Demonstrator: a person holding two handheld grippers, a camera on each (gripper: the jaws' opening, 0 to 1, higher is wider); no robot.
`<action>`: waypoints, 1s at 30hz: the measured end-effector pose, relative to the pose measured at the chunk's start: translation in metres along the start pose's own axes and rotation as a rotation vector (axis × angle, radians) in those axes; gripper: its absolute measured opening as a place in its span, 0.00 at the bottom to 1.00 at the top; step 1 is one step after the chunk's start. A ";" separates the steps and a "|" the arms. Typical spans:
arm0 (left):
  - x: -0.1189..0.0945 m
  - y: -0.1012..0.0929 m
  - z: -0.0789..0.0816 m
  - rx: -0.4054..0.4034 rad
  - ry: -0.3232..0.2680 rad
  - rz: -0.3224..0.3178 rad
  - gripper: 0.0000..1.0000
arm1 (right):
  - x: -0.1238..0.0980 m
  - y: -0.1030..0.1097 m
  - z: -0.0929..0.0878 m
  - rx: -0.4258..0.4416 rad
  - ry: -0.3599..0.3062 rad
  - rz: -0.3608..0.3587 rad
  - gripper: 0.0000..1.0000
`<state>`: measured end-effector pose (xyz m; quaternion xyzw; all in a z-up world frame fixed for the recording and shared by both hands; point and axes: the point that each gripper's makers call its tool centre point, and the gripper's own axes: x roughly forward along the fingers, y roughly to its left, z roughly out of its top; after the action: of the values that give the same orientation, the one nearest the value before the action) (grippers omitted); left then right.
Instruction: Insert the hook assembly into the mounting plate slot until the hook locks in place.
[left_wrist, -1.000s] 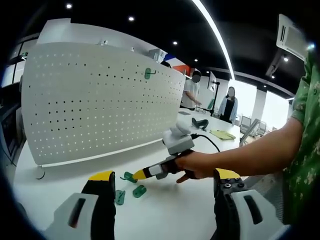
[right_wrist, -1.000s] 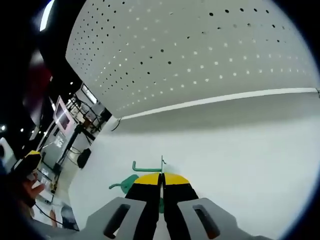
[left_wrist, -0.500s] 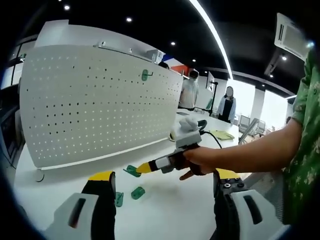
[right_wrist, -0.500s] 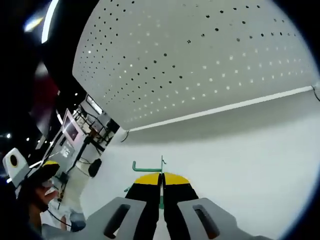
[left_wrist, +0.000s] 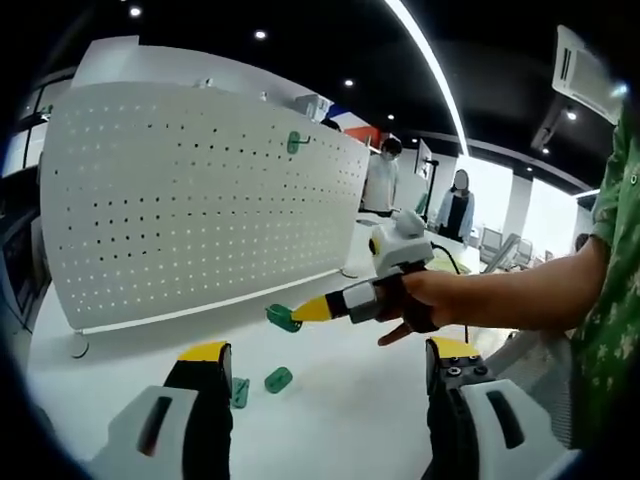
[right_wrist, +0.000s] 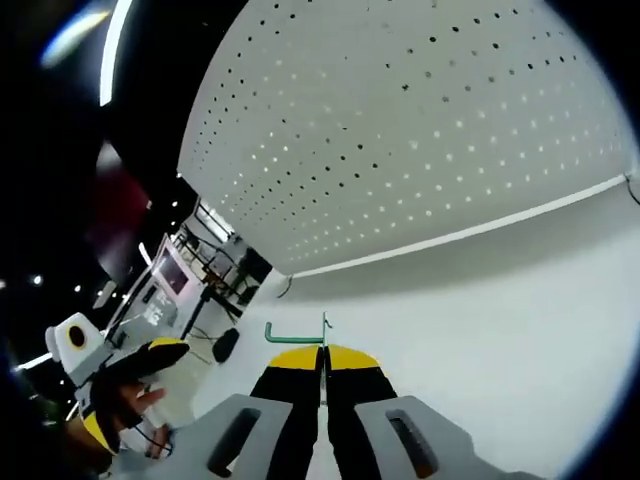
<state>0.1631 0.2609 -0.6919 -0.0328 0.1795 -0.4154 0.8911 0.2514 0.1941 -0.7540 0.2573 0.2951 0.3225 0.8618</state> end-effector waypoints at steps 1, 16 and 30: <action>0.000 0.000 0.000 0.001 0.000 0.001 0.81 | -0.003 0.003 0.001 -0.001 -0.004 0.009 0.00; -0.001 -0.001 0.012 0.025 -0.017 -0.001 0.81 | -0.034 0.047 0.023 0.014 -0.077 0.125 0.00; -0.010 -0.002 0.035 0.025 -0.075 -0.013 0.79 | -0.061 0.087 0.042 0.060 -0.151 0.268 0.00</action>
<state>0.1681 0.2639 -0.6561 -0.0383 0.1407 -0.4220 0.8948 0.2071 0.1972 -0.6489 0.3436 0.2018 0.4052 0.8228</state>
